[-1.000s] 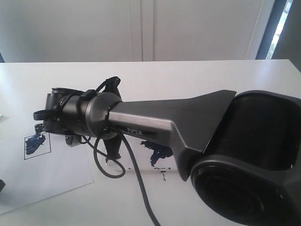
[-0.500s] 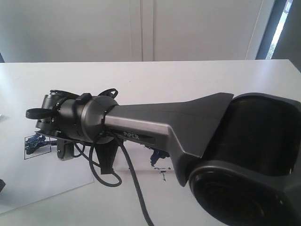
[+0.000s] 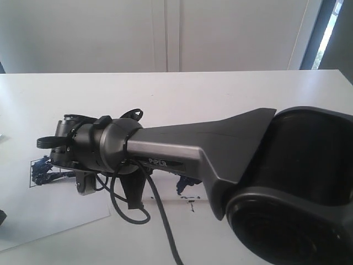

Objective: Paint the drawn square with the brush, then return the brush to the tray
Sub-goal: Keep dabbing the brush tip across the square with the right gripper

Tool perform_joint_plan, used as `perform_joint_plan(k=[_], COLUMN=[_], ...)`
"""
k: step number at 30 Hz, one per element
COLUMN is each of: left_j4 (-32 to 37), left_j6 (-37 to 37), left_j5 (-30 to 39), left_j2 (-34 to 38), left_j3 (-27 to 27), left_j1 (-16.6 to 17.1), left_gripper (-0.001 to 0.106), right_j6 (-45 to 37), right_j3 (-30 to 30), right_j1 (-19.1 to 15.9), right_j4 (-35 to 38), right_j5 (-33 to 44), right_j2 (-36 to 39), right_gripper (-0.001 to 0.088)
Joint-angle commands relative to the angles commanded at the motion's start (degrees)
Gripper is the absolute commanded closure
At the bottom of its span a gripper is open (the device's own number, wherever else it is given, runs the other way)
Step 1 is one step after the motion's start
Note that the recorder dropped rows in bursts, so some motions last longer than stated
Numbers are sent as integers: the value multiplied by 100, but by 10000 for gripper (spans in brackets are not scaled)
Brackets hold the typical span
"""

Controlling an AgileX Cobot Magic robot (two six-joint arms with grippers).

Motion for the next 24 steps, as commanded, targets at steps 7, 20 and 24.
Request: perform_joint_plan(k=[7, 20, 24], left_j4=[0, 0, 0], left_j6=[0, 0, 0], left_j5=[24, 26, 0], left_j2=[0, 0, 0], left_j3=[0, 0, 0], left_j1=[0, 0, 0], left_gripper=[517, 517, 517], right_j6=[0, 129, 65], right_j3=[10, 49, 49], right_j1=[-10, -270, -270], right_j4=[-54, -443, -243], right_j5=[0, 0, 0], right_j2=[0, 0, 0], right_gripper=[868, 868, 868])
